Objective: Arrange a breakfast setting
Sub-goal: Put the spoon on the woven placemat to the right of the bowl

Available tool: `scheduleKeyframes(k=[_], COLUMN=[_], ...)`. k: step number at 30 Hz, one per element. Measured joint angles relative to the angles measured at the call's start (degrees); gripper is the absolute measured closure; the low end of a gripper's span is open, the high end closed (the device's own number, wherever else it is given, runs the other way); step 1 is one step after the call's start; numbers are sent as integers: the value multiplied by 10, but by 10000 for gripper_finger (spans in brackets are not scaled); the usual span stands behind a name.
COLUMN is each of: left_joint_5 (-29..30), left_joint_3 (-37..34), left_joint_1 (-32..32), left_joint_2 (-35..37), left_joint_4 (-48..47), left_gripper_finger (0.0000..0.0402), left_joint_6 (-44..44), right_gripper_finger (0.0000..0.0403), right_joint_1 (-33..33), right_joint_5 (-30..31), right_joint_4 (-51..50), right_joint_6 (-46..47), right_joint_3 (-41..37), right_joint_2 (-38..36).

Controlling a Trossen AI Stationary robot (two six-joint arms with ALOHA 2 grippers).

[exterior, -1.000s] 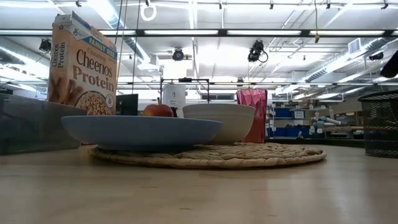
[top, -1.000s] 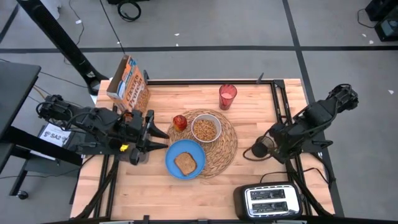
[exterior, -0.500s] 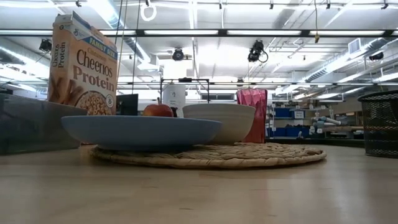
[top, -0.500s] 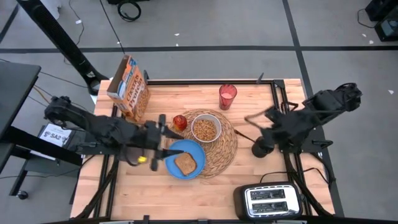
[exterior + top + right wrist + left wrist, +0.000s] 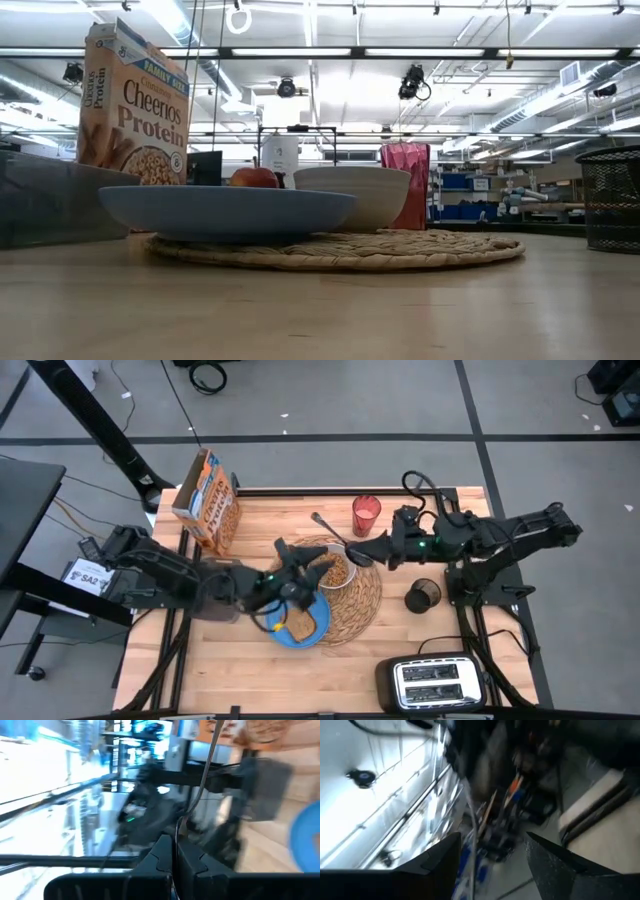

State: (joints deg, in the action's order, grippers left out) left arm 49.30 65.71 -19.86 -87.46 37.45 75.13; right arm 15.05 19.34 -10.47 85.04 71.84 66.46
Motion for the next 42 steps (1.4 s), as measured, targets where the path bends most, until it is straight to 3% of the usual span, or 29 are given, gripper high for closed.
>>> scheduleKeyframes(k=[11, 15, 19, 30, 37, 42], left_joint_5=[7, -7, -9, 3, 24, 37], left_joint_3=[43, 54, 57, 57, 57, 57], left_joint_1=[81, 95, 104, 89, 87, 81], left_joint_2=[-10, -11, -10, -10, -11, -10], left_joint_4=[1, -7, -19, -5, 8, 19], left_gripper_finger=[180, 185, 222, 384, 389, 389], left_joint_6=[124, 126, 126, 119, 97, 43], right_gripper_finger=[395, 395, 395, 394, 380, 316], right_joint_1=[-6, -9, -10, -9, -9, -9], right_joint_5=[70, 92, 100, 143, 149, 159], right_joint_4=[165, 208, 259, 277, 286, 321], right_joint_6=[2, 2, 2, -8, -61, -141], right_joint_3=[-47, -47, -47, -48, -48, -48], right_joint_2=[13, 38, 60, 71, 72, 70])
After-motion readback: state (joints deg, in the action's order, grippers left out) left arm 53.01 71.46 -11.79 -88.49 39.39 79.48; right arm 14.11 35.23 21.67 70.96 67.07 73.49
